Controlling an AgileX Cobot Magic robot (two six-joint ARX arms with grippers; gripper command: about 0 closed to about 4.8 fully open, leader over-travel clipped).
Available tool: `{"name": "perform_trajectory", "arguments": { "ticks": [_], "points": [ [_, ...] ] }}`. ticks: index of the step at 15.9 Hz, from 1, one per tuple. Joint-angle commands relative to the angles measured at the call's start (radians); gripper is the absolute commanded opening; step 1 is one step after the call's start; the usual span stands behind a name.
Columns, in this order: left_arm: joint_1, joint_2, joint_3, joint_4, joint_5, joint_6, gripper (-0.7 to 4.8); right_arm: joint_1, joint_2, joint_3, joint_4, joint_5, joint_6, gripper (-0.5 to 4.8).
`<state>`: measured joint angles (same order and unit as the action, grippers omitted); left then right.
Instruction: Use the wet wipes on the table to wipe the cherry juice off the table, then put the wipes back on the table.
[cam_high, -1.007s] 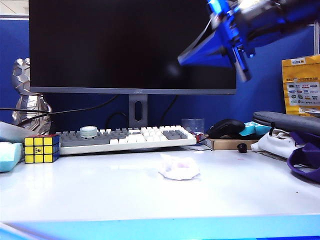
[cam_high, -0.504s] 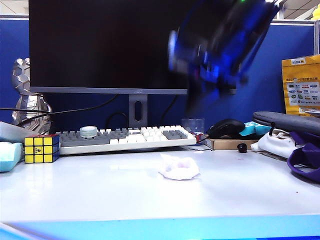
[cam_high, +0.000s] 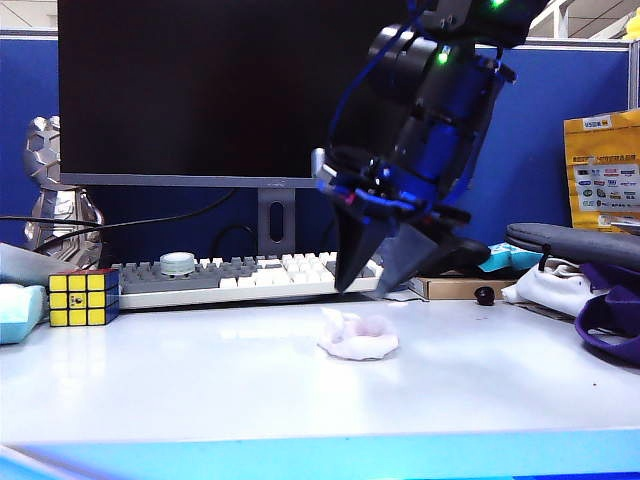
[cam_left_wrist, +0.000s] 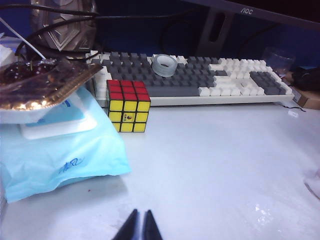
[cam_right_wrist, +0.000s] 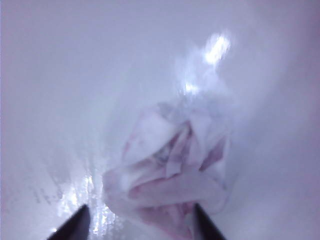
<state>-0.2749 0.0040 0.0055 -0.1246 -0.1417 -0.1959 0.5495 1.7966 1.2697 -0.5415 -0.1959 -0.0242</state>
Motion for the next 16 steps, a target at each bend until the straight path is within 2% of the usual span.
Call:
{"name": "perform_trajectory", "arguments": {
  "ticks": [1, 4, 5, 6, 7, 10, 14, 16],
  "points": [
    [0.0, -0.003, 0.0, 0.006, 0.0, 0.004, 0.28, 0.001, 0.041, 0.007, -0.004, -0.008, -0.003, 2.57],
    [0.0, -0.003, 0.0, 0.006, 0.0, 0.005, 0.28, 0.001, 0.09, 0.011, 0.001, -0.003, -0.003, 2.56],
    [0.0, -0.003, 0.0, 0.006, 0.0, 0.004, 0.28, 0.002, 0.111, 0.011, 0.011, 0.002, -0.003, 1.92],
    [0.0, -0.003, 0.0, 0.006, 0.0, 0.004, 0.28, 0.006, 0.126, 0.011, 0.011, 0.035, -0.007, 0.27],
    [0.0, -0.003, 0.0, 0.006, 0.0, 0.005, 0.28, 0.011, 0.132, 0.011, 0.011, 0.079, -0.018, -0.04],
    [0.0, -0.003, 0.0, 0.006, 0.0, 0.005, 0.28, 0.011, 0.138, 0.011, 0.028, 0.229, -0.043, -0.05],
    [0.0, -0.003, 0.0, 0.006, 0.0, 0.005, 0.28, -0.043, 0.14, 0.011, 0.059, 0.411, -0.057, -0.05],
    [0.0, -0.003, 0.0, 0.006, 0.0, 0.005, 0.28, -0.12, 0.141, 0.011, 0.105, 0.415, -0.057, -0.06]
  ]
}}
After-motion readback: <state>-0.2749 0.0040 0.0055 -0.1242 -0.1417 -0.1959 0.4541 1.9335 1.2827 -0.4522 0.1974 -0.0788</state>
